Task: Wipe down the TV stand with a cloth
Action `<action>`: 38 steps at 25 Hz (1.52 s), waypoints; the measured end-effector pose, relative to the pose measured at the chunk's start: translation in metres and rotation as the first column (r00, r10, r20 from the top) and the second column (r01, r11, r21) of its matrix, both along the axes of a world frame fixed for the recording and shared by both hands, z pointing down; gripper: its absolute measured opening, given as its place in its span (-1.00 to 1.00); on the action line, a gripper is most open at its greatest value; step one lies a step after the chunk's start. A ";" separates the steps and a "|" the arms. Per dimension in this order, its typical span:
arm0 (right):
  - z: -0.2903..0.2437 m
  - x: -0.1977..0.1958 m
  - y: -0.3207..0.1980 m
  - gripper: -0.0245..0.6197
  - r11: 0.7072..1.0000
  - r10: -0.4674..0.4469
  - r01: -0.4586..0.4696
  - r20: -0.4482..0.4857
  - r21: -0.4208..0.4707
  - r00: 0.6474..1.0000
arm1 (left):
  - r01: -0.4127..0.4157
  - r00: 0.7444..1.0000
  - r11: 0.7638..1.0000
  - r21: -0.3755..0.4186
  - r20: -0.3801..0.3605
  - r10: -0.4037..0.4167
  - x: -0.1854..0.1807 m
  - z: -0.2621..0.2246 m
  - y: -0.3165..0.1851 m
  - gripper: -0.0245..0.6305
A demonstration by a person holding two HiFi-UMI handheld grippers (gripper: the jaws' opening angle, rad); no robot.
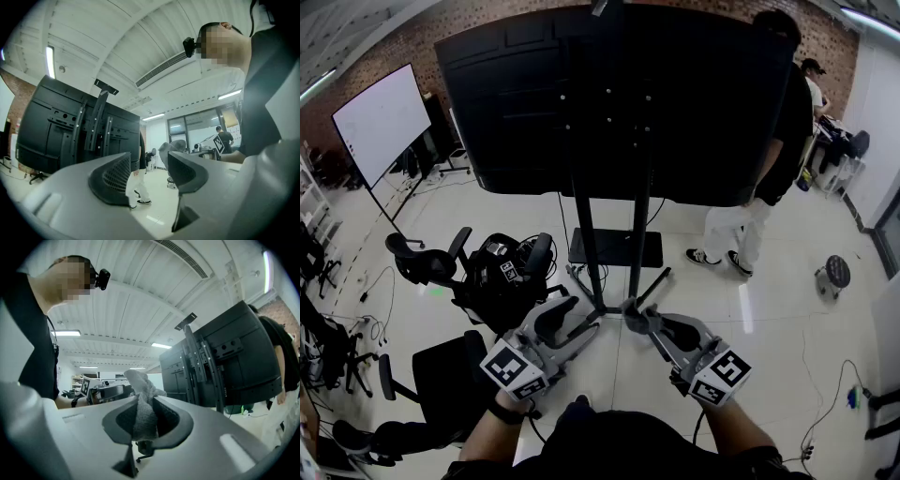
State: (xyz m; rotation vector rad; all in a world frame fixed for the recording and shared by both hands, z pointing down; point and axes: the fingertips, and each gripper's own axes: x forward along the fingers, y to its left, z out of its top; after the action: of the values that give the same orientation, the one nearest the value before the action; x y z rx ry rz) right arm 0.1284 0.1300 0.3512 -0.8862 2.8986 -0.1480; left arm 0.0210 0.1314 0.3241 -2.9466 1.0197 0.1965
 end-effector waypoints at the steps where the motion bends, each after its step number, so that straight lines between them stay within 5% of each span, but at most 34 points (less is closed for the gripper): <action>1: 0.000 0.000 -0.002 -0.79 1.000 0.000 0.000 -0.001 0.004 1.000 | 0.003 1.000 1.000 0.000 0.000 -0.003 -0.001 0.001 -0.002 -0.10; 12: -0.027 -0.024 -0.059 -0.79 0.996 0.021 -0.017 -0.041 0.093 0.999 | -0.014 1.000 0.998 0.058 -0.014 0.015 -0.025 -0.015 -0.066 -0.10; 22: -0.057 -0.069 -0.171 -0.79 0.982 0.117 -0.105 -0.065 0.158 0.991 | -0.100 0.995 0.986 0.137 -0.007 0.102 -0.071 -0.047 -0.176 -0.09; 38: -0.161 -0.110 -0.287 -0.79 0.916 0.207 -0.140 -0.144 0.377 0.968 | -0.224 0.973 0.923 0.313 0.027 0.228 -0.085 -0.136 -0.264 -0.03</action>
State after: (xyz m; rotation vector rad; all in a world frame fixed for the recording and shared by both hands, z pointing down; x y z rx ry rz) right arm 0.0185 -0.1569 0.1900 -1.1260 2.8387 0.4954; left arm -0.0636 -0.1321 0.1884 -2.7604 0.5788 0.3433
